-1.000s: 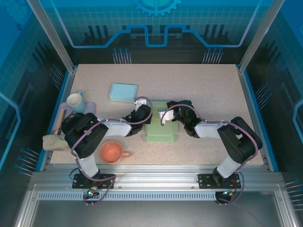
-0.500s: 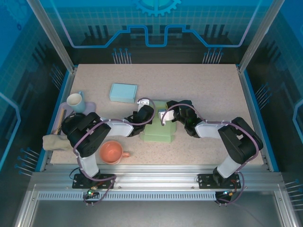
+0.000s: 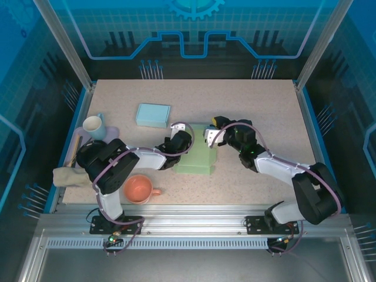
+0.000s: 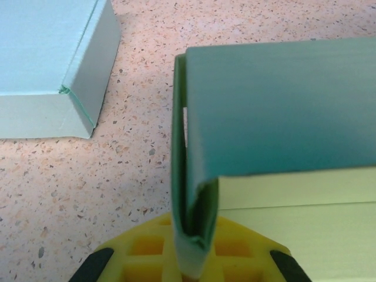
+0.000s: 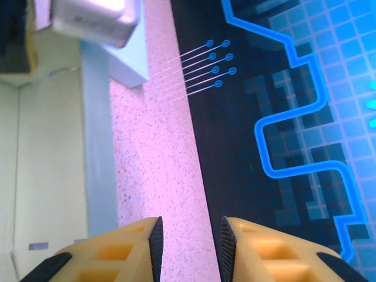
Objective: Fold the paper box
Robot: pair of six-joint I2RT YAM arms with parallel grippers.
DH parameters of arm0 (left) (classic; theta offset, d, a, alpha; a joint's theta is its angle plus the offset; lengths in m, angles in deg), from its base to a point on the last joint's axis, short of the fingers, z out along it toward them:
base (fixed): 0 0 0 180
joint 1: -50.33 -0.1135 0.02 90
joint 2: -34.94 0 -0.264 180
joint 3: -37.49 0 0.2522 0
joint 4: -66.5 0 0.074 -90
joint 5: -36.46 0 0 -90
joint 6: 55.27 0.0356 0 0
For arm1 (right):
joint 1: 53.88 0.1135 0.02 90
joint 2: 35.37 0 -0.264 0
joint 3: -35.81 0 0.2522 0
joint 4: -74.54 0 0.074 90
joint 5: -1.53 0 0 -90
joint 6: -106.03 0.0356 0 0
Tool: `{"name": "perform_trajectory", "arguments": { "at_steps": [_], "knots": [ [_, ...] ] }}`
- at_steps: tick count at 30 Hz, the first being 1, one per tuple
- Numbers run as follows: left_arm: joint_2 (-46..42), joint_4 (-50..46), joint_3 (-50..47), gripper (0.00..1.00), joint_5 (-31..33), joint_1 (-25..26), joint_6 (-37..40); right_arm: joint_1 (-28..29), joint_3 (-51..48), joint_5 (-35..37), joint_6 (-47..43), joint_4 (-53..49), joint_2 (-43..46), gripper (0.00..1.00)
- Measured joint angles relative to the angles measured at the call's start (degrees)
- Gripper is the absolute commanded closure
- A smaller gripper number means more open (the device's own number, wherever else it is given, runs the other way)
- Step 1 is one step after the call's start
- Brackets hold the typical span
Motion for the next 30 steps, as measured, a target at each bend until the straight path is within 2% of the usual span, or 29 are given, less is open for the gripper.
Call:
{"name": "perform_trajectory", "arguments": {
  "at_steps": [3, 6, 11, 17, 23, 30],
  "knots": [
    [1.55, 1.49, 0.7, 1.0, 0.7, 0.0, 0.68, -1.25, 1.07, 0.0, 9.4, -2.62, 2.36, 0.6],
    [2.86, 4.83, 0.76, 1.0, 0.85, 0.0, 2.16, -2.56, 4.26, 1.86, 23.37, -7.13, 4.72, 0.6],
    [3.61, 7.63, 0.76, 0.99, 0.79, 0.0, 3.63, -3.28, 10.23, 7.39, 51.78, -17.07, 8.52, 0.55],
    [4.44, 9.33, 0.74, 1.0, 0.79, 0.0, 5.03, -3.32, 13.68, 7.8, 76.48, -27.02, 7.3, 0.54],
    [5.16, 10.99, 0.74, 1.0, 0.79, 0.0, 5.97, -3.32, 13.7, 0.5, 91.23, -27.58, 0.15, 0.51],
    [5.2, 11.45, 0.74, 1.0, 0.79, 0.0, 6.19, -3.28, 14.34, -4.11, 98.77, -27.19, -8.61, 0.5]
  ]
}}
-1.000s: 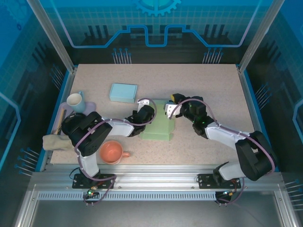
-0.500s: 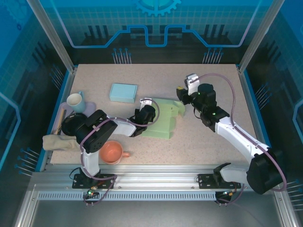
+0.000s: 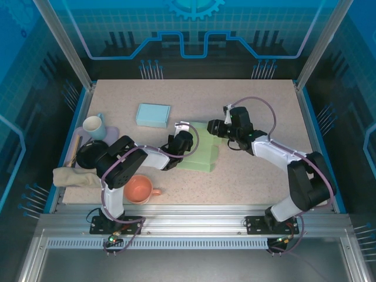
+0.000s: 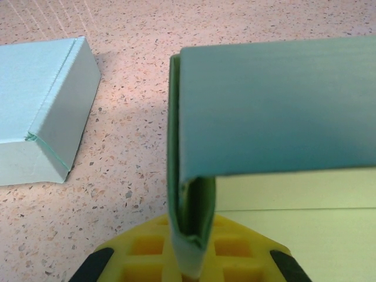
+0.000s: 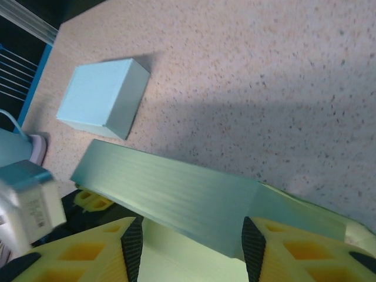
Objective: Fold the paper box
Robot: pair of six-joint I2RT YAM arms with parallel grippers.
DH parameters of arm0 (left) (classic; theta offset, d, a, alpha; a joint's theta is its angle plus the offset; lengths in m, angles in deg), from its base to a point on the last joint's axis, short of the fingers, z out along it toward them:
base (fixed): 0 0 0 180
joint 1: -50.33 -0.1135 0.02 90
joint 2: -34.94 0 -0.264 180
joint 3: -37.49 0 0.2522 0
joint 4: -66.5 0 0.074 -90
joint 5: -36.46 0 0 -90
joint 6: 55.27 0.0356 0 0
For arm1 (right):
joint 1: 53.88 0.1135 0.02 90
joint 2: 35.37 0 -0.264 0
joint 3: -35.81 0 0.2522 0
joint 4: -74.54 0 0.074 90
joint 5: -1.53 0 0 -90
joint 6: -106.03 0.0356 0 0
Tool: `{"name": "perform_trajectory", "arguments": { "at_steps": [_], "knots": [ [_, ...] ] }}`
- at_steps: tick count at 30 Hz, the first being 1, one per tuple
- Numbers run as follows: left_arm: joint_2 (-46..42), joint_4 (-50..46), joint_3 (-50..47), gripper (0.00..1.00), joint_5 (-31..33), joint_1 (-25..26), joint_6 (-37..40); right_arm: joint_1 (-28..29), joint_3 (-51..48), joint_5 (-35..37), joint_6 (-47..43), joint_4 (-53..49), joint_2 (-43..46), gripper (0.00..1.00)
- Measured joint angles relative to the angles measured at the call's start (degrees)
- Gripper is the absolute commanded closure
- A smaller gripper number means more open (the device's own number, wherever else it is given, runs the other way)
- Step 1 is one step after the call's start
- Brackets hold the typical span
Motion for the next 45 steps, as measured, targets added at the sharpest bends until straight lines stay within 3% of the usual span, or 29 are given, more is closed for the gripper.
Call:
{"name": "perform_trajectory", "arguments": {
  "at_steps": [13, 29, 38, 45],
  "knots": [
    [0.0, 0.02, -0.17, 1.0, 0.02, -0.02, 0.17, 0.46, 0.02, 0.52, 3.8, 3.26, -3.41, 0.5],
    [0.2, 0.0, -0.2, 1.0, 1.33, -0.76, 0.15, 0.07, -8.74, -5.44, 12.72, 21.73, -3.26, 0.52],
    [0.22, 0.0, -0.2, 1.0, 1.29, -0.48, 0.17, 1.36, -9.29, 1.38, 5.81, 13.16, 3.21, 0.52],
    [0.22, -0.02, -0.2, 1.0, 1.29, -0.44, 0.17, 4.24, -10.49, 8.39, -1.18, 8.83, 2.34, 0.52]
  ]
}}
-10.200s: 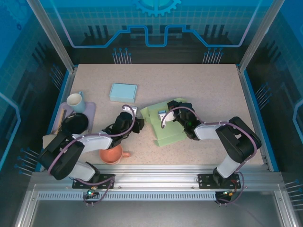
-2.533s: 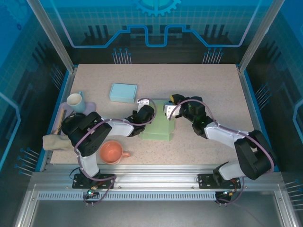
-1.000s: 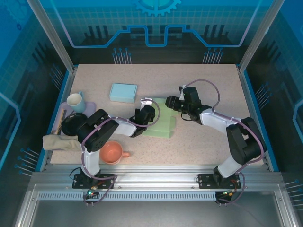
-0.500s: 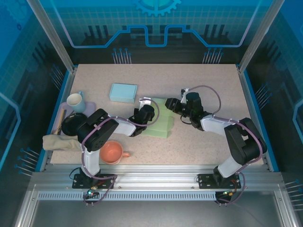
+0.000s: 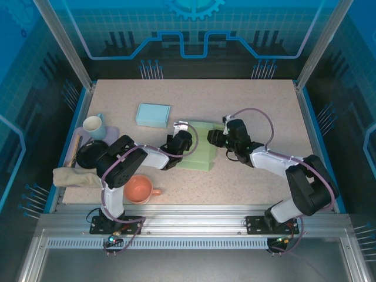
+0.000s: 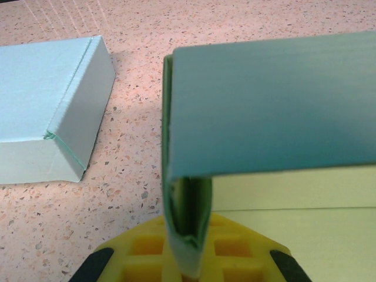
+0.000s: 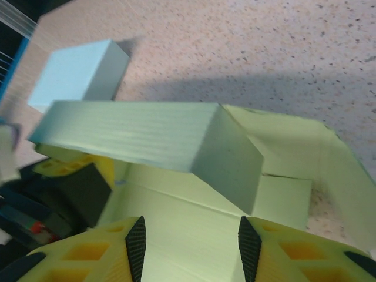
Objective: Fold the paper box
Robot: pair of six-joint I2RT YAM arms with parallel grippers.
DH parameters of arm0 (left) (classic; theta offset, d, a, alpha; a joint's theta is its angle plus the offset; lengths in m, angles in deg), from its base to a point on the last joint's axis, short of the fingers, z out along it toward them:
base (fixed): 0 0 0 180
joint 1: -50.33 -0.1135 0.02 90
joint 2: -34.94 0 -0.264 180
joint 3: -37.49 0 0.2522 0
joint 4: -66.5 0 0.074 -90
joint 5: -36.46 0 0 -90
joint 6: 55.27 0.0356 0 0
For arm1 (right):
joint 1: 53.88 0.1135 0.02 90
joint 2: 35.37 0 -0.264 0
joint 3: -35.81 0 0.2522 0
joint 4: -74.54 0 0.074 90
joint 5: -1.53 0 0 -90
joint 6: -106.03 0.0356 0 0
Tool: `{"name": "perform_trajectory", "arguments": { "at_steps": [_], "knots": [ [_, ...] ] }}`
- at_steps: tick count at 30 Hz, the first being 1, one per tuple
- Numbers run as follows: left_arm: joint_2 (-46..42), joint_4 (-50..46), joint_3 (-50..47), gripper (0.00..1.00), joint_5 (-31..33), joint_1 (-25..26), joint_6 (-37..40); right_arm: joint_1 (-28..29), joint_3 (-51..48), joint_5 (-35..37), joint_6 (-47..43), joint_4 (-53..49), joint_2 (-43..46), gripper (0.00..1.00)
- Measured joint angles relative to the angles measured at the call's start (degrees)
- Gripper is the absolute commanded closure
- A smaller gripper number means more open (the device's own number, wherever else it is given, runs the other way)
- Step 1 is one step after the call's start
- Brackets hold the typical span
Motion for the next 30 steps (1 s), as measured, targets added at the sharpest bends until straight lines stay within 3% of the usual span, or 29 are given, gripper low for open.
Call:
{"name": "perform_trajectory", "arguments": {
  "at_steps": [16, 30],
  "knots": [
    [0.0, -0.07, 0.04, 1.0, 0.0, 0.0, 0.0, -0.15, -2.64, 5.35, -4.35, 7.78, -10.58, 0.5],
    [0.15, -0.42, 0.48, 1.0, -0.02, 0.0, 0.0, -0.76, -1.29, 8.09, -3.26, 7.43, -12.33, 0.49]
  ]
}}
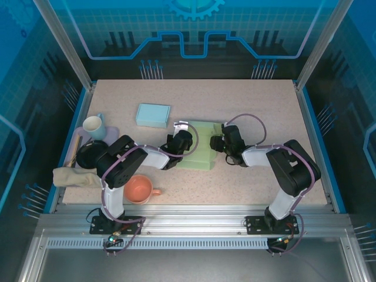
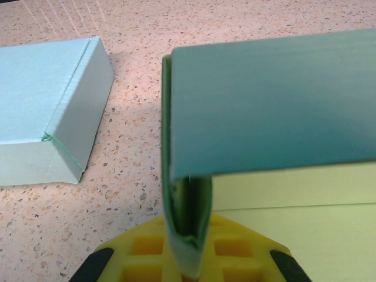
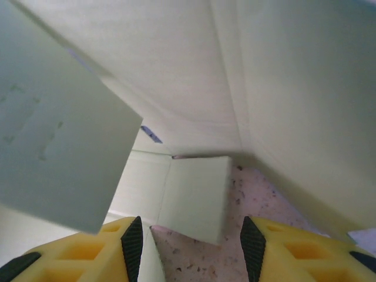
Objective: Fold the paper box
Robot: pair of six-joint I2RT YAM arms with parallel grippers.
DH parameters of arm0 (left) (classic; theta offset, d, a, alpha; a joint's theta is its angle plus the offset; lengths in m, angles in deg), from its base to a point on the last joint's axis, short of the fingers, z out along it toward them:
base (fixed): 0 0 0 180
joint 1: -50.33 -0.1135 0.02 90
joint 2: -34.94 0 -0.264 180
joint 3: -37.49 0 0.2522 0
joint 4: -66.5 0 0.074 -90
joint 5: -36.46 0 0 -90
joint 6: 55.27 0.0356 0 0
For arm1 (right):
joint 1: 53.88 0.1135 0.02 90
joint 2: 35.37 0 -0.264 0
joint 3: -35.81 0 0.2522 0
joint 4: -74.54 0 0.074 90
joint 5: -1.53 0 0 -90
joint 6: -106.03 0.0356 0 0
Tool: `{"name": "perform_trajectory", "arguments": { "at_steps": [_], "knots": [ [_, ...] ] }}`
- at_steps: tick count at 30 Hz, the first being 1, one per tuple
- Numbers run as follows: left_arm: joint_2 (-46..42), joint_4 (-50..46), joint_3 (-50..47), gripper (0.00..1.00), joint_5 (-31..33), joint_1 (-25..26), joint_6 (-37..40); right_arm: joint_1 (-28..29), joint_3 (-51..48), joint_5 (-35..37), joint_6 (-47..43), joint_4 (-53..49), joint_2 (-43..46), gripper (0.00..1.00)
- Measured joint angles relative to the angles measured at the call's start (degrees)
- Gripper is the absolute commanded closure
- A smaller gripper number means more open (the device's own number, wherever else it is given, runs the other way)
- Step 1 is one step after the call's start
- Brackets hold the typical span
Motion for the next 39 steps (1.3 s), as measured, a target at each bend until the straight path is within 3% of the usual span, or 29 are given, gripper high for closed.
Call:
{"name": "perform_trajectory", "arguments": {
  "at_steps": [7, 18, 29, 33, 39],
  "knots": [
    [0.26, -0.02, 0.26, 1.0, 0.0, 0.0, 0.0, -0.13, 0.7, 0.79, -0.04, -1.53, -0.02, 0.5],
    [0.28, -0.04, 0.28, 1.0, 0.0, 0.0, 0.0, 1.31, 4.24, -8.33, -0.9, 3.96, -3.5, 0.55],
    [0.39, -0.76, 0.81, 1.0, 0.04, 0.0, 0.0, 3.02, 7.28, -10.88, -1.05, 4.31, -7.06, 0.55],
    [0.59, -1.49, 1.44, 1.0, 0.04, 0.0, -0.02, 3.02, 6.43, -10.73, -2.86, 1.55, -3.63, 0.54],
    [0.59, -1.55, 1.46, 1.0, 0.04, 0.0, -0.02, 3.04, 4.57, -6.67, -6.29, -7.8, 9.73, 0.52]
  ]
}}
